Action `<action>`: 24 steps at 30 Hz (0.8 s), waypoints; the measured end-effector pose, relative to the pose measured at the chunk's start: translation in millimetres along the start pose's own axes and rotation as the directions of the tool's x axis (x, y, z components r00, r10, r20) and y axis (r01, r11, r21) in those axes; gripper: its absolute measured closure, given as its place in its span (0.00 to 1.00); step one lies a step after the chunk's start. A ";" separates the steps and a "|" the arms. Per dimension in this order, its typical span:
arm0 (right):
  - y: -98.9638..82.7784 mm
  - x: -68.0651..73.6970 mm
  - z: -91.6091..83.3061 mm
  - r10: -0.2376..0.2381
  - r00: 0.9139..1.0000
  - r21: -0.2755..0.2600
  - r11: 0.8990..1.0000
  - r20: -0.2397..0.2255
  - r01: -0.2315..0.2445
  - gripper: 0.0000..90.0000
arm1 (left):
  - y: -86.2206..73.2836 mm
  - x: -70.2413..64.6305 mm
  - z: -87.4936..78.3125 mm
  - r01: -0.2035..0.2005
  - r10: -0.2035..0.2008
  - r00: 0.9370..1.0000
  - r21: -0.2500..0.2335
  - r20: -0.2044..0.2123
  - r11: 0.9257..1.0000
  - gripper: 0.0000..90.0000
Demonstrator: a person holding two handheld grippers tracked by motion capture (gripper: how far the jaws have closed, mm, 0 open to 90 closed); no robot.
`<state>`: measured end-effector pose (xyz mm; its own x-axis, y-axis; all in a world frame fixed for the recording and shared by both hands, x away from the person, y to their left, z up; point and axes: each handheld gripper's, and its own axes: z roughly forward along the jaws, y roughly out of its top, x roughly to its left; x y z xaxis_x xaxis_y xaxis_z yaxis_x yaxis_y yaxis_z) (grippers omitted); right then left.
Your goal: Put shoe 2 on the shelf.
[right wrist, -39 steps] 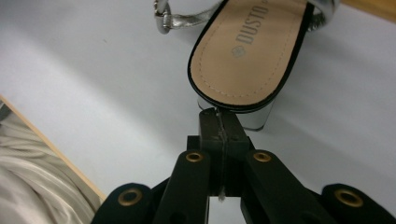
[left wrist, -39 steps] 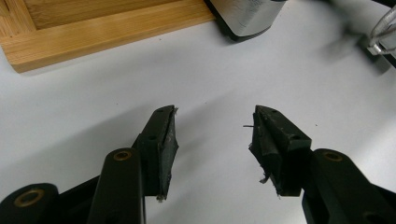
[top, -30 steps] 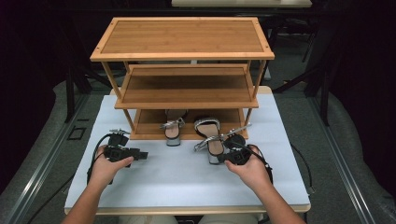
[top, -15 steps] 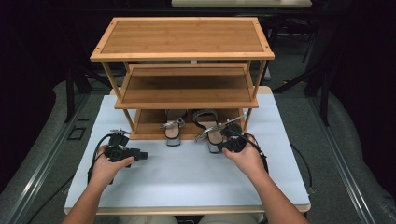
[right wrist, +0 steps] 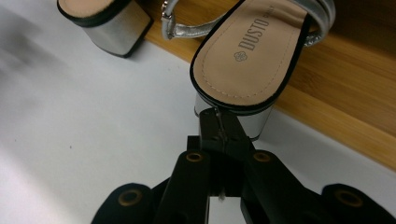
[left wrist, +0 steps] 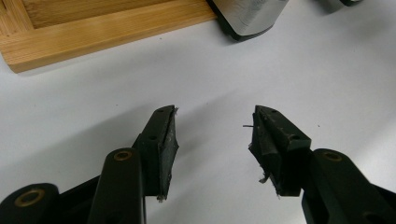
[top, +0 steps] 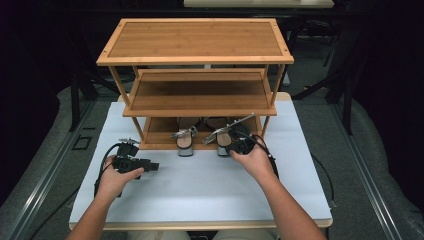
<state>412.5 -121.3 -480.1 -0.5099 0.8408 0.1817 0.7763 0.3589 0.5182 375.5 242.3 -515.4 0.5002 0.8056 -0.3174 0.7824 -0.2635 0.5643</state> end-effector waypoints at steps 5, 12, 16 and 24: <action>4.7 6.2 8.1 -0.007 1.000 0.003 1.000 -0.018 0.007 1.00 | 0.5 0.4 -0.4 -0.004 0.004 1.000 -0.001 0.001 1.000 0.55; 8.1 7.1 14.4 0.017 0.999 0.000 1.000 -0.035 -0.017 1.00 | 1.1 -0.1 1.5 -0.003 0.003 1.000 -0.002 -0.004 1.000 0.56; 10.1 11.2 19.5 0.002 0.999 0.003 1.000 -0.043 -0.001 1.00 | 1.6 -0.8 2.6 -0.008 0.008 1.000 0.000 -0.004 1.000 0.57; 7.2 10.5 22.3 0.017 0.998 0.008 1.000 -0.059 -0.017 1.00 | 3.7 -3.7 7.9 -0.021 0.021 1.000 0.008 -0.008 1.000 0.58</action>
<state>421.0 -100.9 -493.0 -0.5173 0.8217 0.2393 0.7879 0.3481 0.5080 379.5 234.1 -518.2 0.5134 0.8041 -0.2998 0.7751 -0.2845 0.5642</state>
